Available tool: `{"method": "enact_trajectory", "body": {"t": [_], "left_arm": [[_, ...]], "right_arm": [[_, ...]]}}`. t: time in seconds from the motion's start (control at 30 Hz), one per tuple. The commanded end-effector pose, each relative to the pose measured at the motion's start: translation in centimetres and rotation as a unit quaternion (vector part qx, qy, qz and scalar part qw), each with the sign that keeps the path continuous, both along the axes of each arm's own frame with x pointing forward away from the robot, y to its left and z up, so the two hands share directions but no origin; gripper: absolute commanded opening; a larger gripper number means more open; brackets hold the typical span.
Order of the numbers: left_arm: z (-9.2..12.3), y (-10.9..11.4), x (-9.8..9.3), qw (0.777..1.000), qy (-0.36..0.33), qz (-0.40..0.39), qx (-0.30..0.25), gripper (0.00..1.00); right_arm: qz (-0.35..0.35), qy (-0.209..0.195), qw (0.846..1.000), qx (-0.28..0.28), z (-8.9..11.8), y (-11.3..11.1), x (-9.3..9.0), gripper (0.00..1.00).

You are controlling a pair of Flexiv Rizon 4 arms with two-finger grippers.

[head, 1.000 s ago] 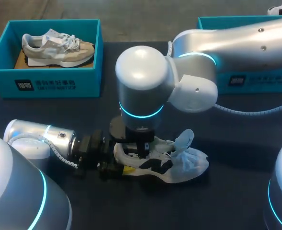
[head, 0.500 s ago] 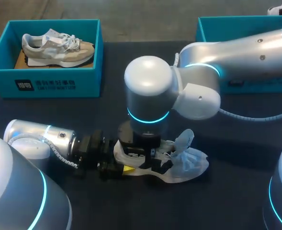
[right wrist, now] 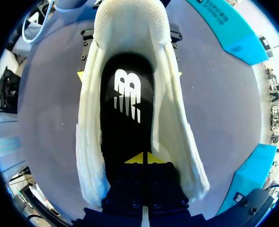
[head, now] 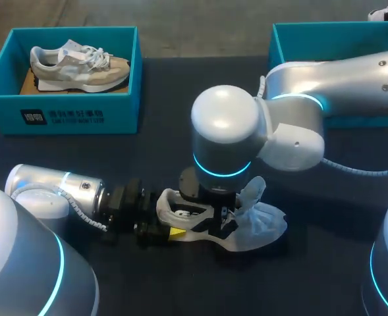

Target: Take the shoe out of the shoebox, open the shoe tongue, remove and reinsert the insole, then place the shoe into the shoebox

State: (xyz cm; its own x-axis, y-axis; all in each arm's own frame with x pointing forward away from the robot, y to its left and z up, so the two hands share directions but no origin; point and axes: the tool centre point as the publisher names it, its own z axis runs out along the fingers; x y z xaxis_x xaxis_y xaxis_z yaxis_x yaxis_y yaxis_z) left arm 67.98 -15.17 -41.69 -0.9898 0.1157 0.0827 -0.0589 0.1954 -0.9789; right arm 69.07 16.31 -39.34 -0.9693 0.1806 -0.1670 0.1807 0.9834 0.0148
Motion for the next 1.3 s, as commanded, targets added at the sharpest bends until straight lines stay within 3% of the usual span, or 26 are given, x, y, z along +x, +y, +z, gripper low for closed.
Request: {"method": "enact_trajectory", "body": {"t": [0.03,0.3,0.5,1.03,1.3], "left_arm": [[0.1,0.1,0.0,1.000,0.000,0.000,0.001,0.00],[0.1,0.1,0.0,1.000,0.000,0.000,0.001,0.00],[0.1,0.1,0.0,1.000,0.000,0.000,0.001,0.00],[0.1,0.1,0.0,1.000,0.000,0.000,0.001,0.00],[0.1,0.1,0.0,1.000,0.000,0.000,0.001,0.00]], "right_arm": [[-0.001,-0.006,1.000,0.003,0.3,-0.6,0.0,0.12],[-0.006,-0.001,1.000,-0.003,-0.2,-0.6,0.6,0.27],[-0.006,0.007,1.000,-0.002,-0.8,-0.2,0.9,0.30],[-0.034,0.090,0.995,0.014,-4.3,0.0,-0.9,0.27],[-0.041,0.142,0.989,0.012,-4.7,0.0,-2.8,0.10]]}}
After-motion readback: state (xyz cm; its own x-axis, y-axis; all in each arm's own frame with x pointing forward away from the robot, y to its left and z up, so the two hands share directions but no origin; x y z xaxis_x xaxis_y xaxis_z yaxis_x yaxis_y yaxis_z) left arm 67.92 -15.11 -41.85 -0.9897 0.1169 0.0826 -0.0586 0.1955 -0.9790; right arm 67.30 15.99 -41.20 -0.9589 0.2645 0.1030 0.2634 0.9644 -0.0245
